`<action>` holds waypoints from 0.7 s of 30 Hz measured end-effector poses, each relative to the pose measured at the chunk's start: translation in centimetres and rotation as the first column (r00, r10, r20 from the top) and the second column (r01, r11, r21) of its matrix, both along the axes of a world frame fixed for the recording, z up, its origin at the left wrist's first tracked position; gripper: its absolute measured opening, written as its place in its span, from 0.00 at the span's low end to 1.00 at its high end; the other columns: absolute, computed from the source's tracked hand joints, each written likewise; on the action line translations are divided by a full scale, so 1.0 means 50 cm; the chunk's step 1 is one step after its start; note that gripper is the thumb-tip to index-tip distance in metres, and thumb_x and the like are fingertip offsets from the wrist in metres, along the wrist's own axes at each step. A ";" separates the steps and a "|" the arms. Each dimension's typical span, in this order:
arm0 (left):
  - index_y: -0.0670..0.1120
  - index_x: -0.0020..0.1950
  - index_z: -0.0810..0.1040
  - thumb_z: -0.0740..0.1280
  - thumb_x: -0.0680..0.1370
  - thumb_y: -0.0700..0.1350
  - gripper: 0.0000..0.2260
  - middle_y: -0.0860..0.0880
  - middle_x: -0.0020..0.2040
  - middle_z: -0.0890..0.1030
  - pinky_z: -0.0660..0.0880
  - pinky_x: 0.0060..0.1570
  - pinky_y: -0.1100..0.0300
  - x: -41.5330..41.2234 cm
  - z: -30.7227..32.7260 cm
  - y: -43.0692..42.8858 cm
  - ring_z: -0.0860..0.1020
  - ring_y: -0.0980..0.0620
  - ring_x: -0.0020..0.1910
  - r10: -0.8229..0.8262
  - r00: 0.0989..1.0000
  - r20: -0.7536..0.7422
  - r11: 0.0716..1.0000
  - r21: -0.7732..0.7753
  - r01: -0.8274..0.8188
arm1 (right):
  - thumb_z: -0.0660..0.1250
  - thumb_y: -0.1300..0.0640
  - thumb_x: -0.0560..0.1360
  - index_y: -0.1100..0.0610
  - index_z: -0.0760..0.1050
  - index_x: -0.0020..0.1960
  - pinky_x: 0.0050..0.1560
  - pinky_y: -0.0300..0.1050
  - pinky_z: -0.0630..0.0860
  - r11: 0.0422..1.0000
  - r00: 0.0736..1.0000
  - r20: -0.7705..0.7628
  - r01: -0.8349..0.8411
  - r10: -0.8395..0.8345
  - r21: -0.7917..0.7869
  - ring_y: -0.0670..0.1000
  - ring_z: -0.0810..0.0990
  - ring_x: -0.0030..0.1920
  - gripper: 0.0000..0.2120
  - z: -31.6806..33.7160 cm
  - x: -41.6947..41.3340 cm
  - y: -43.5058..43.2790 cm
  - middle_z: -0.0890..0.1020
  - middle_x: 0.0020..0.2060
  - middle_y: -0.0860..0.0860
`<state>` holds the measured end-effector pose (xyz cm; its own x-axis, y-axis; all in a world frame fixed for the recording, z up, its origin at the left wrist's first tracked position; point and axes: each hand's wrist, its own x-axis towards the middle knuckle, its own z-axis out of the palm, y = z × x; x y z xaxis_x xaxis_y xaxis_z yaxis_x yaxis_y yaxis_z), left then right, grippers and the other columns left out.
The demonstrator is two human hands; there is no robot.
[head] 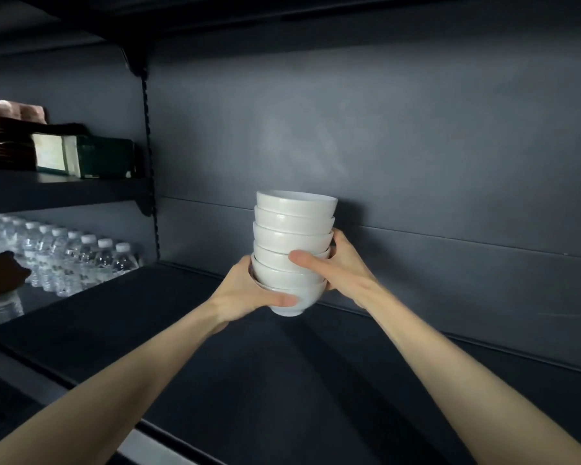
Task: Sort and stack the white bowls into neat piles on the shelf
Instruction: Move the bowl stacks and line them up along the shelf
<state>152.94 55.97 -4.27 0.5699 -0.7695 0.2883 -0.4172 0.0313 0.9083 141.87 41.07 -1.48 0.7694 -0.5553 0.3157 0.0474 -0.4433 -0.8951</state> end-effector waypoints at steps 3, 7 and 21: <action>0.56 0.48 0.72 0.78 0.64 0.34 0.24 0.59 0.43 0.83 0.74 0.36 0.73 0.064 -0.012 0.007 0.80 0.69 0.40 -0.046 0.999 0.021 0.999 0.009 0.046 | 0.78 0.35 0.50 0.48 0.65 0.68 0.56 0.57 0.79 0.999 0.999 -0.009 0.038 -0.038 -0.006 0.47 0.79 0.58 0.50 -0.010 0.051 0.021 0.79 0.58 0.43; 0.54 0.54 0.74 0.81 0.62 0.37 0.26 0.55 0.50 0.83 0.77 0.42 0.68 0.158 -0.030 0.022 0.82 0.62 0.47 -0.106 0.994 0.022 0.994 0.037 0.105 | 0.77 0.35 0.50 0.47 0.64 0.67 0.55 0.57 0.79 0.994 0.994 -0.016 0.108 -0.107 0.008 0.47 0.78 0.58 0.50 -0.032 0.120 0.054 0.79 0.58 0.43; 0.49 0.61 0.75 0.83 0.58 0.40 0.34 0.52 0.54 0.83 0.79 0.50 0.60 0.352 -0.102 0.004 0.82 0.56 0.53 -0.317 0.948 -0.028 0.947 0.049 0.318 | 0.79 0.37 0.52 0.45 0.65 0.69 0.56 0.56 0.79 0.951 0.951 -0.035 0.309 -0.308 0.024 0.46 0.79 0.58 0.48 -0.084 0.250 0.114 0.79 0.59 0.42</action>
